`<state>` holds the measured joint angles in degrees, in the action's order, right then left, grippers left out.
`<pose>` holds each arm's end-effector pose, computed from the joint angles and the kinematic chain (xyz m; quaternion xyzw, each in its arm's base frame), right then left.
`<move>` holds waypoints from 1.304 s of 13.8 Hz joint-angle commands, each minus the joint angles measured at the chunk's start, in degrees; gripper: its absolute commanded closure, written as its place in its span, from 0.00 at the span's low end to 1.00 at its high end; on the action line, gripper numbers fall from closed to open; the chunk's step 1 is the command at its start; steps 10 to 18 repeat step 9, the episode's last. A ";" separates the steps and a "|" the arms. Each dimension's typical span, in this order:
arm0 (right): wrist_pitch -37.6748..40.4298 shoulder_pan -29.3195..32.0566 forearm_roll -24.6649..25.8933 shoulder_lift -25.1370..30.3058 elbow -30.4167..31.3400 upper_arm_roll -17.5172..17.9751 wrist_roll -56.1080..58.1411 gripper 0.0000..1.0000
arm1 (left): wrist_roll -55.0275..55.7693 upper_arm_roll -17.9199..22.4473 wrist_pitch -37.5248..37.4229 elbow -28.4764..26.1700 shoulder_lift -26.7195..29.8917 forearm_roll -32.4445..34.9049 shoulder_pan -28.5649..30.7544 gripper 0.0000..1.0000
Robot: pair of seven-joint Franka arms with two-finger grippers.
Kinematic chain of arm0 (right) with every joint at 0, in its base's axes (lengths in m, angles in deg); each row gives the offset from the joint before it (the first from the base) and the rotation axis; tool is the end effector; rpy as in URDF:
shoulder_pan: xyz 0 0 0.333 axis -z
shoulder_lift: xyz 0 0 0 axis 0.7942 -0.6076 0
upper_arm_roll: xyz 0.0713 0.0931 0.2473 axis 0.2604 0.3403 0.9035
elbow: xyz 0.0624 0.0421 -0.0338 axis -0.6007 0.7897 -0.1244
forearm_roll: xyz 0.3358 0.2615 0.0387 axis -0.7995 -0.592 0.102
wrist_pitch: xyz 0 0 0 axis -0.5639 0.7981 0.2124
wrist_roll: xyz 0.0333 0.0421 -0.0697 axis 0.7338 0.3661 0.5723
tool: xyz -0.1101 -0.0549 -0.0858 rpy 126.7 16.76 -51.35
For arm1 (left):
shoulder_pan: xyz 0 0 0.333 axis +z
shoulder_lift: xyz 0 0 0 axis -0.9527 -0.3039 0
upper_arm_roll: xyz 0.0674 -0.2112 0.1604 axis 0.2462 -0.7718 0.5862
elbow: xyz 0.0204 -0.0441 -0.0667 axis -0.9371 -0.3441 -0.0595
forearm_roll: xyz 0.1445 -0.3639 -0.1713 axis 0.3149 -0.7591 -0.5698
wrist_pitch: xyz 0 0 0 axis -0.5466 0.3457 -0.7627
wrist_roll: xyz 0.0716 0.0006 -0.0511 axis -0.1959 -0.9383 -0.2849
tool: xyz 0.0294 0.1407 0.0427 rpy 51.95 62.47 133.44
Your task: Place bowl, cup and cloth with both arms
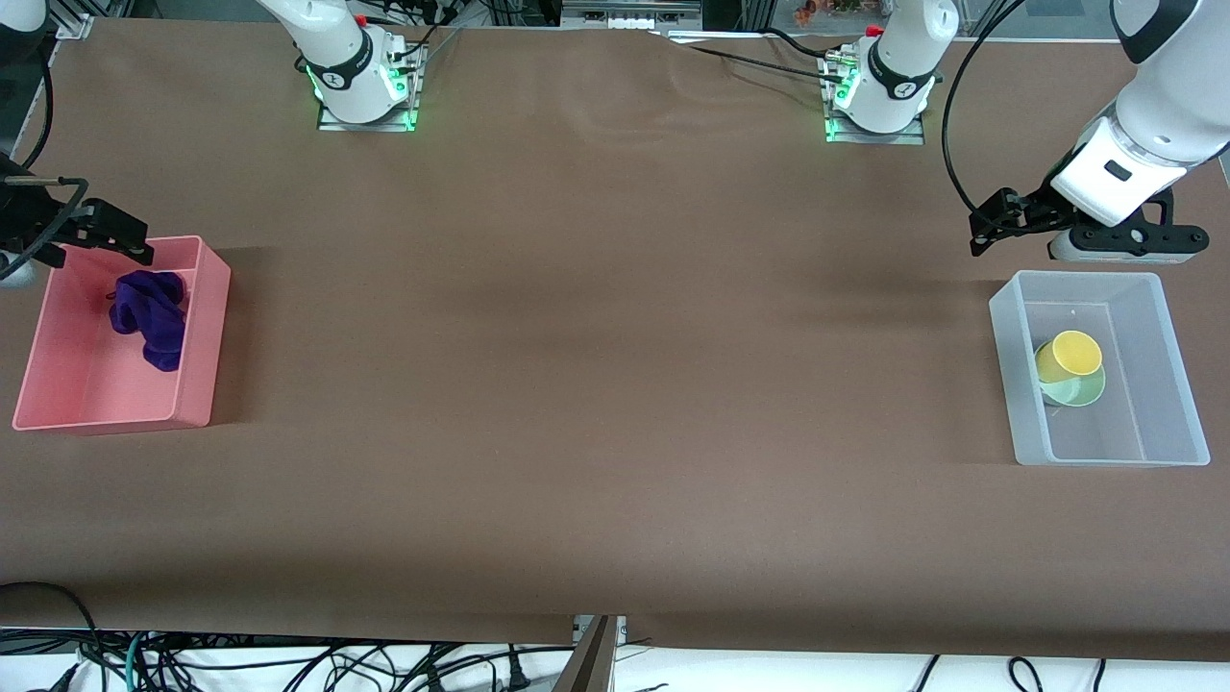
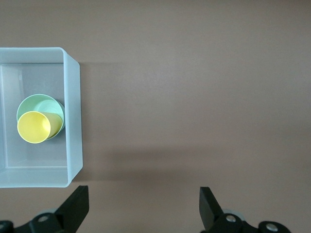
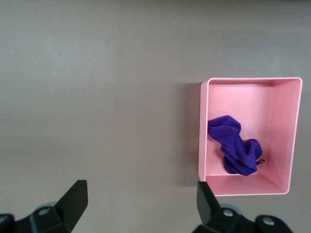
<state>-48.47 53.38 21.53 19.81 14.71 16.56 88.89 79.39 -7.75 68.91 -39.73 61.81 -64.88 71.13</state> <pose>0.6142 -0.0172 0.5149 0.9993 0.0296 -0.0135 0.0173 0.5627 -0.0491 0.4553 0.9999 -0.0011 0.0147 0.0046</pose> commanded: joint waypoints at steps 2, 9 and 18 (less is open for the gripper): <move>1.27 0.43 -1.06 -0.59 -1.56 0.22 -0.51 0.01 | 0.83 1.16 -5.54 6.23 -3.64 -0.60 -1.55 0.00; 1.45 0.51 -1.93 -0.59 -1.56 0.22 -0.77 0.01 | 0.83 1.08 -5.82 6.78 -4.45 -0.60 -1.37 0.00; 1.45 0.51 -1.93 -0.59 -1.56 0.22 -0.77 0.01 | 0.83 1.08 -5.82 6.78 -4.45 -0.60 -1.37 0.00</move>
